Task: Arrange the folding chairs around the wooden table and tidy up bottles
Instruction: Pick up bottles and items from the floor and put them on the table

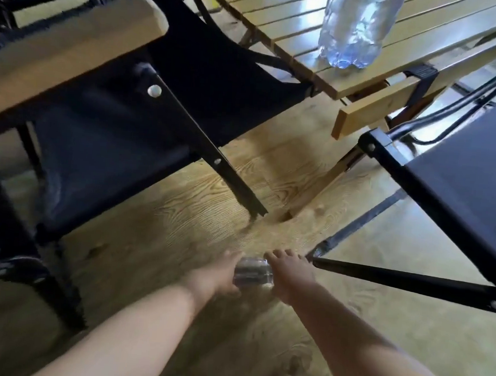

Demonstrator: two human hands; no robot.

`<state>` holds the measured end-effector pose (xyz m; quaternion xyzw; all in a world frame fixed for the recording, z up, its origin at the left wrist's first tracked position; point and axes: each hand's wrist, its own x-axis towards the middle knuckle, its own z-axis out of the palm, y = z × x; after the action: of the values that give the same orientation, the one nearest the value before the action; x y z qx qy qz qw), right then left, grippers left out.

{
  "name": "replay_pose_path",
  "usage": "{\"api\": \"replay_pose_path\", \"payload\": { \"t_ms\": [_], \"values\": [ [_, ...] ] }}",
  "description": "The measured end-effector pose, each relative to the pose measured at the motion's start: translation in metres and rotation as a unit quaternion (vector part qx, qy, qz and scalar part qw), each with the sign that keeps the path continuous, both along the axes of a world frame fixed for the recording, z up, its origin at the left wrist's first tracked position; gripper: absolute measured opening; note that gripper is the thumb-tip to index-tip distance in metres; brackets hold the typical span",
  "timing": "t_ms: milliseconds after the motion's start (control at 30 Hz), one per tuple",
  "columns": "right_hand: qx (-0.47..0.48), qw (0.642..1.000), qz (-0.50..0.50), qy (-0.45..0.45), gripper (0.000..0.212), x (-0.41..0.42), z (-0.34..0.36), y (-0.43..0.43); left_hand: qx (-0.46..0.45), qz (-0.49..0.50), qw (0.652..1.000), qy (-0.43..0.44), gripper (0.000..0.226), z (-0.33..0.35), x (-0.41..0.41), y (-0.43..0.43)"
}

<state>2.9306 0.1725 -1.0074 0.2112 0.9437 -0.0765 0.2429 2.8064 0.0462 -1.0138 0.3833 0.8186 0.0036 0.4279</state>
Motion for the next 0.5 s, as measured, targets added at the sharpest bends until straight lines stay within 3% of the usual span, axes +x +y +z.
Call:
{"api": "replay_pose_path", "payload": {
  "t_ms": [233, 500],
  "values": [
    [0.05, 0.999, 0.0, 0.016, 0.069, 0.014, -0.002, -0.009, 0.038, -0.019, 0.997, 0.061, 0.077, -0.006, 0.004, -0.007],
    [-0.023, 0.997, -0.071, 0.025, 0.078, 0.047, 0.107, -0.018, 0.077, -0.011, 0.996, 0.039, 0.072, 0.14, 0.018, -0.015]
  ]
}}
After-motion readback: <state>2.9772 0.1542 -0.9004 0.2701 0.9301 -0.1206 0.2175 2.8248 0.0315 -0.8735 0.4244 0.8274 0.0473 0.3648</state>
